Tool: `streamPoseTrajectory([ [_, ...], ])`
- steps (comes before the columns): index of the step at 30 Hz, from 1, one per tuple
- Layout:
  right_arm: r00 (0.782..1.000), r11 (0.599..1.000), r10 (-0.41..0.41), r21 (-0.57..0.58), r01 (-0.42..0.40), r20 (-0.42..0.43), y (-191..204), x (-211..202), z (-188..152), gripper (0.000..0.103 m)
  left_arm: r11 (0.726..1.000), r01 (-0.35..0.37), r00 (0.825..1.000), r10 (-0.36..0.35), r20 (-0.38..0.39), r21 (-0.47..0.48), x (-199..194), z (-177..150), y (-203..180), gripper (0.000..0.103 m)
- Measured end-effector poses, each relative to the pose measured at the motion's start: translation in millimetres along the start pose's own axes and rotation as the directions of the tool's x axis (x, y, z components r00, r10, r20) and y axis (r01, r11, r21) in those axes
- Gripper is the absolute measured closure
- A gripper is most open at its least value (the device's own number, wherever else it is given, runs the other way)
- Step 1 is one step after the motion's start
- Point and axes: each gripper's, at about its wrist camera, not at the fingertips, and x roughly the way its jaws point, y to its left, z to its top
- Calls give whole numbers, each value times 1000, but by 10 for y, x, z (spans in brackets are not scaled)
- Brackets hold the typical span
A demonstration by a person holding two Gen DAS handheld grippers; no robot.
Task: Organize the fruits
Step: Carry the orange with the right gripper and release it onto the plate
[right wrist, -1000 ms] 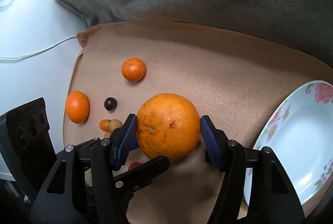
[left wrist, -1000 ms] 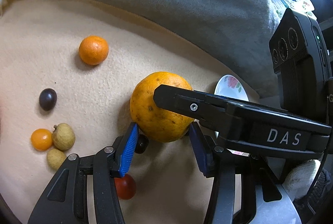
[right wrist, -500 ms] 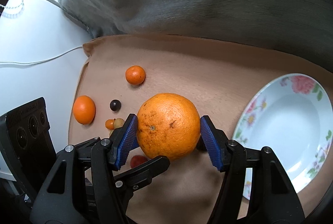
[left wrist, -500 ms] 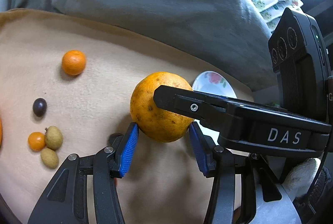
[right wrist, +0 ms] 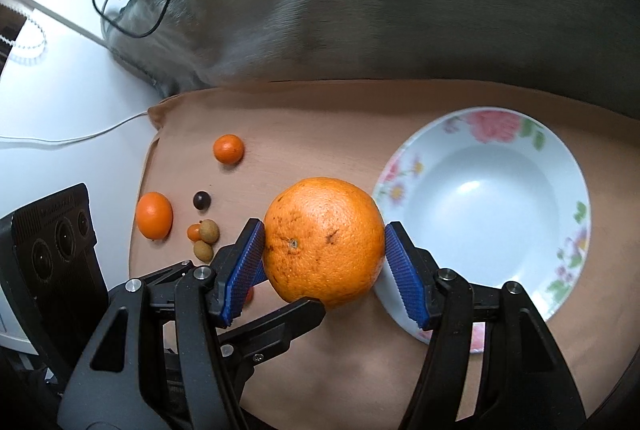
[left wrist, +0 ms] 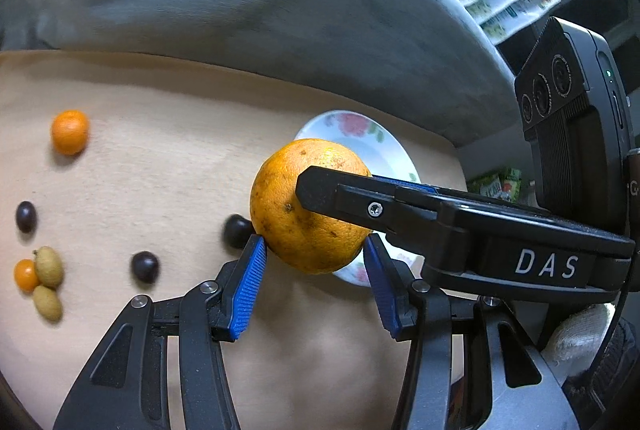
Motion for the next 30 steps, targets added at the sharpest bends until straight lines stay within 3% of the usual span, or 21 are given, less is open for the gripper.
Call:
streamPoseTrajectory([
  [6, 1000, 999, -11, 42, 11, 5, -204, -91, -69, 38, 999, 14, 999, -13, -34, 30, -41, -42, -102, 53],
  [19, 999, 992, -41, 117, 40, 7, -571, -233, -231, 38, 996, 45, 994, -37, -101, 72, 255, -46, -430, 53],
  [30, 998, 989, -57, 138, 53, 24, -675, -311, -259, 38, 995, 47, 993, -38, -109, 90, 299, -59, -517, 56],
])
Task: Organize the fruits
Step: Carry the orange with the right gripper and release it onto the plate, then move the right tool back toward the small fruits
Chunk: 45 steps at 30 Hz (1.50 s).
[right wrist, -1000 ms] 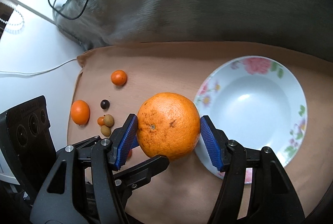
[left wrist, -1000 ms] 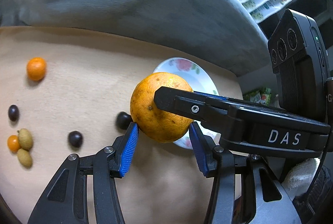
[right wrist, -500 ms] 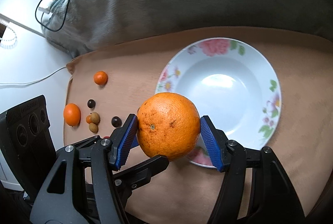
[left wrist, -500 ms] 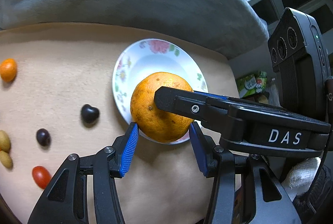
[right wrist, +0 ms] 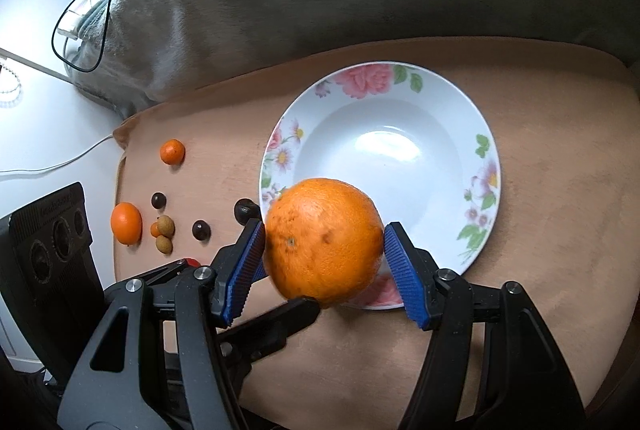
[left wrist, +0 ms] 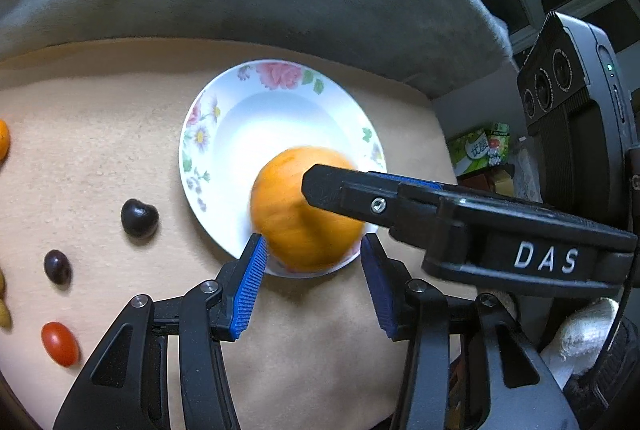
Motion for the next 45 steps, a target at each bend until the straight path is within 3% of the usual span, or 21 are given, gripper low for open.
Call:
streamPoseTrajectory([
  [12, 993, 997, -72, 4, 72, 95, -48, -336, -4, 38, 1000, -24, 999, 24, 39, 13, -172, -48, 21, 56],
  [14, 991, 997, -83, 6, 83, 102, -72, -366, -43, 31, 1000, -28, 999, 28, 43, 13, -193, -78, 34, 56],
  [19, 987, 995, -100, 28, 97, 125, -121, -431, -134, 30, 1000, -28, 998, 27, 61, 12, -279, -142, 55, 56],
  [27, 980, 995, -97, -1, 99, 171, -26, -502, -232, 30, 999, -7, 996, 12, 93, -46, -487, -235, 230, 54],
  [35, 978, 991, -77, -95, 97, 193, 279, -480, -273, 30, 991, -79, 989, 92, 119, -108, -773, -362, 574, 54],
  [45, 991, 979, -74, -181, 93, 111, 634, -176, -224, 30, 961, -152, 972, 188, 143, -230, -1096, -641, 1080, 54],
])
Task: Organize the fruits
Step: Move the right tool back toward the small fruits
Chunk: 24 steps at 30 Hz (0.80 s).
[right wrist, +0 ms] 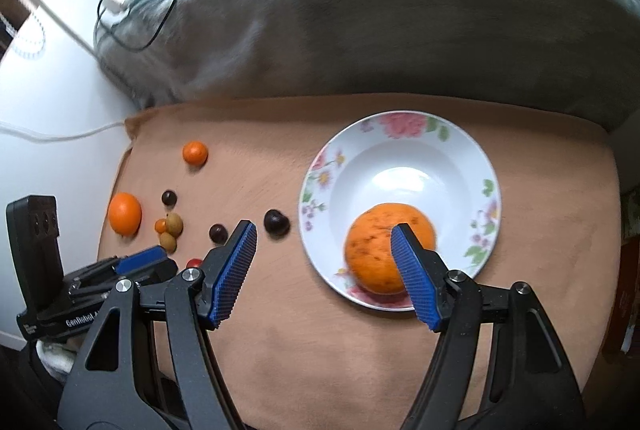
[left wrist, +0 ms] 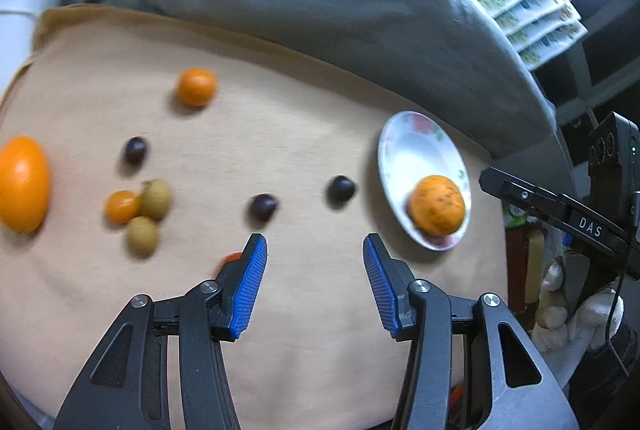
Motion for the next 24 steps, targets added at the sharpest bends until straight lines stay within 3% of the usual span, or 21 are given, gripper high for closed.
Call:
streamPoseTrajectory([
  [9, 998, 991, 49, -120, -53, -37, 466, 200, 49, 30, 991, -48, 998, 52, 24, -128, -82, -136, 483, 54],
  [16, 993, 978, 77, -190, -92, -86, 782, 431, 84, 30, 966, -81, 996, 89, 21, -246, -60, -247, 851, 56],
  [24, 986, 961, 84, -250, -118, -144, 980, 656, 59, 31, 952, -78, 996, 89, 25, -294, -22, -259, 1028, 59],
])
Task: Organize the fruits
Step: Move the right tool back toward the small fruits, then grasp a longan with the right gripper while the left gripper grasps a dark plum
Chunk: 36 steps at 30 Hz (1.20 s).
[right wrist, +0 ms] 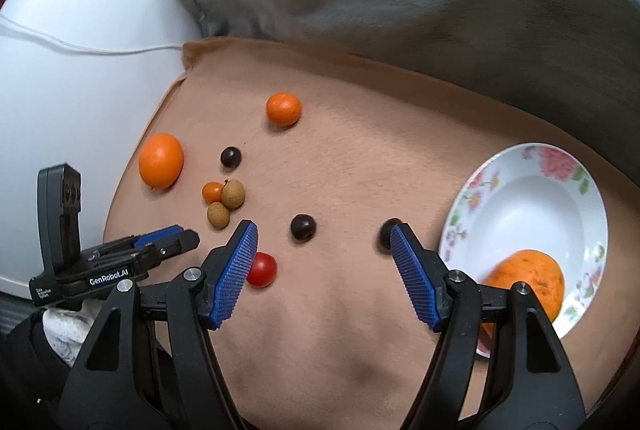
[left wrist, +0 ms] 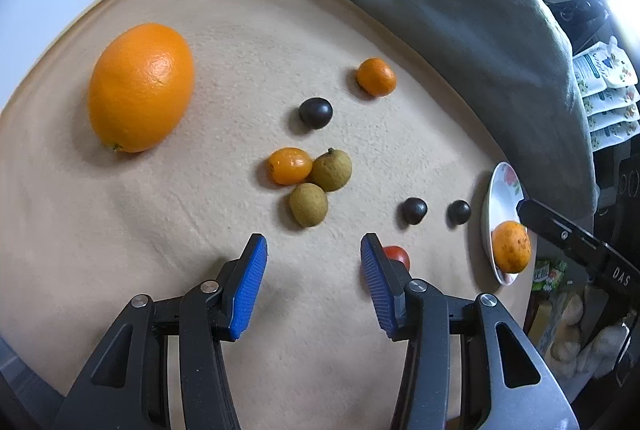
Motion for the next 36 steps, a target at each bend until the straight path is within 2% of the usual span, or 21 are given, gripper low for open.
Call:
streamPoseTrajectory([
  [1, 1000, 1000, 2, -6, -2, -6, 8, 24, 4, 31, 1000, 1, 1000, -1, -2, -2, 10, 5, 6, 62],
  [10, 997, 998, 9, -61, -14, -71, 146, 286, -6, 41, 1000, -10, 1000, 10, -22, 19, 133, 21, -28, 64],
  [13, 995, 997, 9, -71, -16, -97, 176, 402, -18, 48, 1000, -14, 999, 15, -31, 20, 181, 27, -26, 66],
  [20, 991, 996, -15, -86, 4, -130, 199, 615, -25, 54, 999, -34, 999, 35, -30, 33, 230, 54, -49, 67],
  [30, 988, 996, -29, -91, 16, -152, 204, 781, 22, 57, 998, -49, 998, 50, -32, 34, 303, 107, -87, 67],
  [36, 986, 995, -41, -101, 25, -165, 223, 858, 20, 57, 998, -55, 998, 56, -38, 45, 341, 132, -116, 72],
])
